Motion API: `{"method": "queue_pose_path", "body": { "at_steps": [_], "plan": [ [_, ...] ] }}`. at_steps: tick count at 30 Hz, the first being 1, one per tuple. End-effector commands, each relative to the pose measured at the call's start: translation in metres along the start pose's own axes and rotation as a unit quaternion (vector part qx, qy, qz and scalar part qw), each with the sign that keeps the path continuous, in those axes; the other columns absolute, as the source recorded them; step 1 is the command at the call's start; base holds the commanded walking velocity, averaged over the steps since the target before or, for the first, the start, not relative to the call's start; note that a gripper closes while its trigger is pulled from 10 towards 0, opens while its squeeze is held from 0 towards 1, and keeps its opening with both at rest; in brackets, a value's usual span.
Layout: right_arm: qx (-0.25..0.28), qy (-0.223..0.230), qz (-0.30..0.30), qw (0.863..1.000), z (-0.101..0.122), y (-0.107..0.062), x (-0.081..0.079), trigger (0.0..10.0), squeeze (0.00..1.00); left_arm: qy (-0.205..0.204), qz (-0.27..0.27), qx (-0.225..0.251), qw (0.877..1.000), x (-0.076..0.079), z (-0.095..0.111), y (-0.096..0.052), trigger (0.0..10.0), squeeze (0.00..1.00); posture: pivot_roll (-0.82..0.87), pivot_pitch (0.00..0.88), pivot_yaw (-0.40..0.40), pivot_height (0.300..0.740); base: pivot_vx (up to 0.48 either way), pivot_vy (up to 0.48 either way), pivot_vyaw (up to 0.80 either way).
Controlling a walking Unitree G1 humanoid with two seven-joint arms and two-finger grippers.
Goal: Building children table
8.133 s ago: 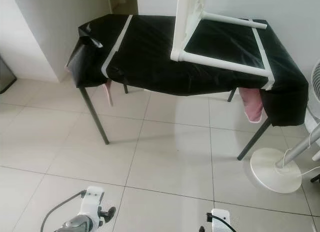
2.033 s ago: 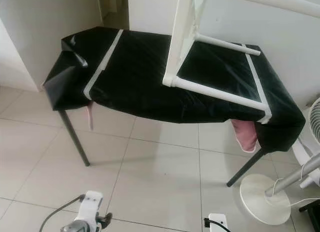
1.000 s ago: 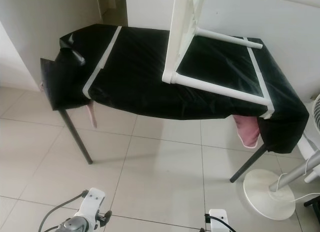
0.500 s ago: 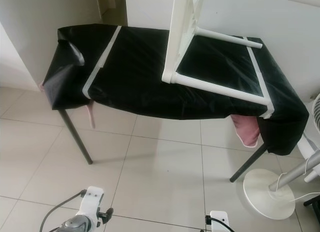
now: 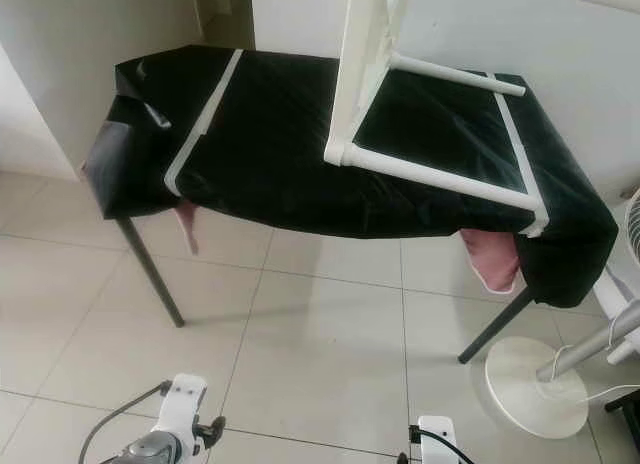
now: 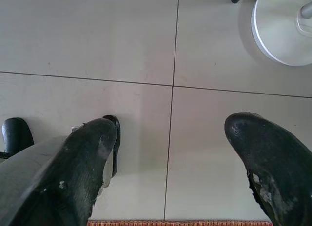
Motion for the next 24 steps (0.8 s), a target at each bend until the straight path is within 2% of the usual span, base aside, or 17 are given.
{"method": "queue_pose_path", "body": {
  "at_steps": [1, 24],
  "plan": [
    [-0.007, -0.004, 0.000, 1.000, -0.0042, -0.0010, 0.0002, 10.0, 0.00, -0.009, -0.003, -0.015, 1.000, 0.0038, -0.0088, -0.0015, 10.0, 0.00, -0.02, 0.000, -0.041, 0.740, 0.000, 0.000, 0.00],
    [-0.006, -0.008, 0.003, 1.000, -0.0029, -0.0006, -0.0006, 10.0, 0.00, -0.011, -0.005, -0.014, 1.000, 0.0030, -0.0085, -0.0015, 10.0, 0.00, -0.02, 0.000, -0.040, 0.740, 0.000, 0.000, 0.00]
  ]
}}
Point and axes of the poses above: a point about 5 cm out from each wrist's last joint towards the gripper, its own y axis pointing out of the wrist towards the gripper, its own z axis along the axis of the wrist's last joint, x = y × z, the point moved 3 cm from there along y, pointing out of the wrist towards the gripper, and after that the axes turned 14 degrees about y, right-handed, at the moved point
